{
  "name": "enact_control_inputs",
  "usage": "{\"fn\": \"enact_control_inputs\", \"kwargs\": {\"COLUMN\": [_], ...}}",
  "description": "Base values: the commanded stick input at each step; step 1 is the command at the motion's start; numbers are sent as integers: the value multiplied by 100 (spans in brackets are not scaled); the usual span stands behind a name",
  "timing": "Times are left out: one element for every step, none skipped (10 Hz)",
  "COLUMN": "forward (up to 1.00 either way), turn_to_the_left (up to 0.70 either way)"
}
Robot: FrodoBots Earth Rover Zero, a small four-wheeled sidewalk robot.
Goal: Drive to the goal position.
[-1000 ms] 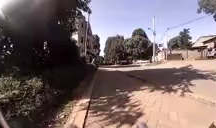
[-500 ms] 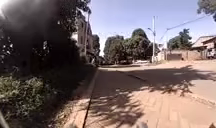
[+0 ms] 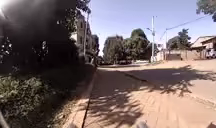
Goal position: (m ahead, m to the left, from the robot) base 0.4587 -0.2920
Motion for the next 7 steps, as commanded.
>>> {"fn": "enact_control_inputs", "kwargs": {"forward": [100,100,100,100,100,100,100], "turn_to_the_left": [0,0,0,0,0,0,0]}}
